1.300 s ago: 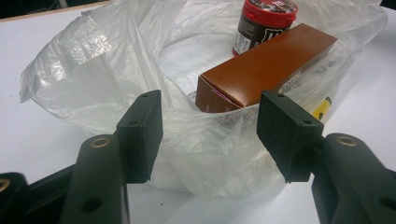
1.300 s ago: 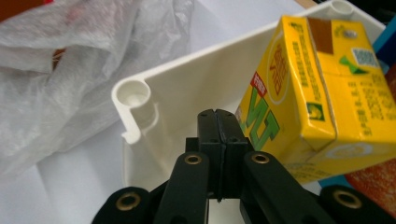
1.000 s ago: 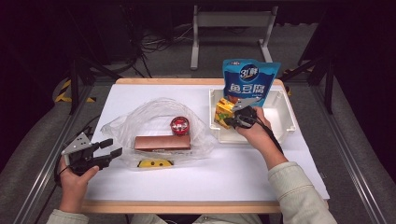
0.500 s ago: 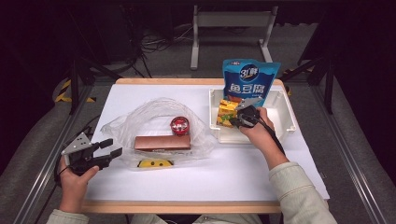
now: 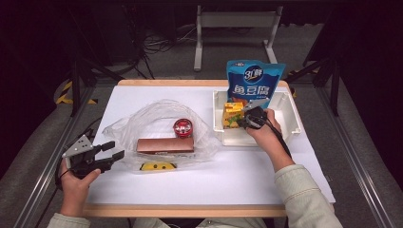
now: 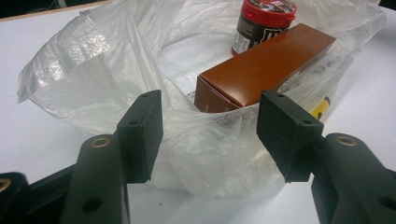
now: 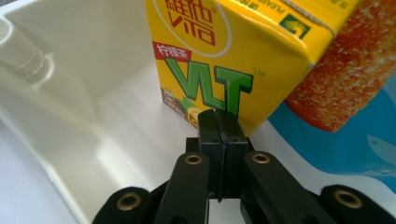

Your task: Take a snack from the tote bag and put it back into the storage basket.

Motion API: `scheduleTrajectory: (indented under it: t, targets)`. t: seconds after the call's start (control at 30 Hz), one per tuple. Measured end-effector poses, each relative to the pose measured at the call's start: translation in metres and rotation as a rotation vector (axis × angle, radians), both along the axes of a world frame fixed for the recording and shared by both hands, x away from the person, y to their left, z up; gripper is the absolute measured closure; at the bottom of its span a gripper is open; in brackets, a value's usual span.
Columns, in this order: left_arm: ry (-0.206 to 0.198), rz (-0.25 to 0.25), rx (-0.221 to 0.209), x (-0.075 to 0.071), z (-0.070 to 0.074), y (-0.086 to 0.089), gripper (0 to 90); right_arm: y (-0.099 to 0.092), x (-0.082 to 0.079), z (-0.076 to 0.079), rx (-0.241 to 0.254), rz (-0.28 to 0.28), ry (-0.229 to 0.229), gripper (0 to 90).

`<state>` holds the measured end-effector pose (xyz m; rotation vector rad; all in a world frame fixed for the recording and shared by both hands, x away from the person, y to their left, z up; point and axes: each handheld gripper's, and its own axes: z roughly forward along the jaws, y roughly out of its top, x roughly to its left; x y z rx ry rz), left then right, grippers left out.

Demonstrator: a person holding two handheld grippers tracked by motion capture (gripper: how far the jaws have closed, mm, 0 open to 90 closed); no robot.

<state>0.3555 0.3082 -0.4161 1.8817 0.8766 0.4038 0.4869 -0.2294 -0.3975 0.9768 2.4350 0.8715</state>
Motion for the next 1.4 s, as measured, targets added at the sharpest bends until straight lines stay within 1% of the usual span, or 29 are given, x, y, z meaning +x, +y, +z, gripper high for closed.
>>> scheduleTrajectory:
  t: [0.1,0.13,0.27,0.33,0.4,0.47,0.63,0.8,0.87,1.0,1.1,1.17,1.27,1.4]
  targets:
    - [0.0,0.0,0.001,0.0,0.0,0.0,41.7,-0.004,-0.002,0.004,0.015,-0.009,-0.008,90.0]
    - [-0.001,-0.001,0.001,0.0,0.0,0.0,41.7,-0.007,-0.003,0.005,0.019,-0.023,-0.008,90.0]
    - [-0.002,-0.001,0.0,0.0,0.0,0.0,41.7,-0.014,-0.003,0.007,0.007,-0.072,-0.005,90.0]
    - [0.0,0.0,0.001,0.0,0.0,0.0,41.7,-0.016,-0.003,0.007,-0.009,-0.099,-0.005,90.0]
    - [0.0,-0.002,0.002,0.0,0.0,-0.001,41.7,-0.018,-0.002,0.006,-0.016,-0.133,-0.008,90.0]
    - [0.0,-0.002,0.002,0.0,0.0,-0.001,41.7,-0.019,0.0,0.006,-0.007,-0.158,-0.014,90.0]
    - [0.0,0.0,0.0,0.0,0.0,0.0,41.7,-0.016,0.004,0.004,0.015,-0.195,-0.036,90.0]
    - [0.0,0.0,0.001,0.0,0.0,0.0,41.7,-0.013,0.008,0.0,0.046,-0.194,-0.03,90.0]
    - [-0.001,0.0,0.0,0.0,0.0,0.0,41.7,-0.012,0.009,-0.001,0.044,-0.198,-0.034,90.0]
    - [0.0,0.0,0.002,0.0,0.0,0.0,41.6,-0.01,0.011,-0.003,0.061,-0.196,-0.029,90.0]
    - [0.0,-0.001,0.001,0.001,0.0,-0.001,41.7,-0.008,0.011,-0.004,0.061,-0.191,-0.031,90.0]
    - [0.0,-0.001,0.0,0.001,0.0,-0.001,41.7,-0.004,0.012,-0.005,0.069,-0.185,-0.028,90.0]
    - [0.0,0.0,0.001,0.0,0.0,0.0,41.7,0.002,0.015,-0.005,0.06,-0.17,-0.036,90.0]
    - [-0.001,0.001,-0.001,0.0,0.0,0.0,41.7,0.009,0.016,-0.005,0.053,-0.159,-0.034,90.0]
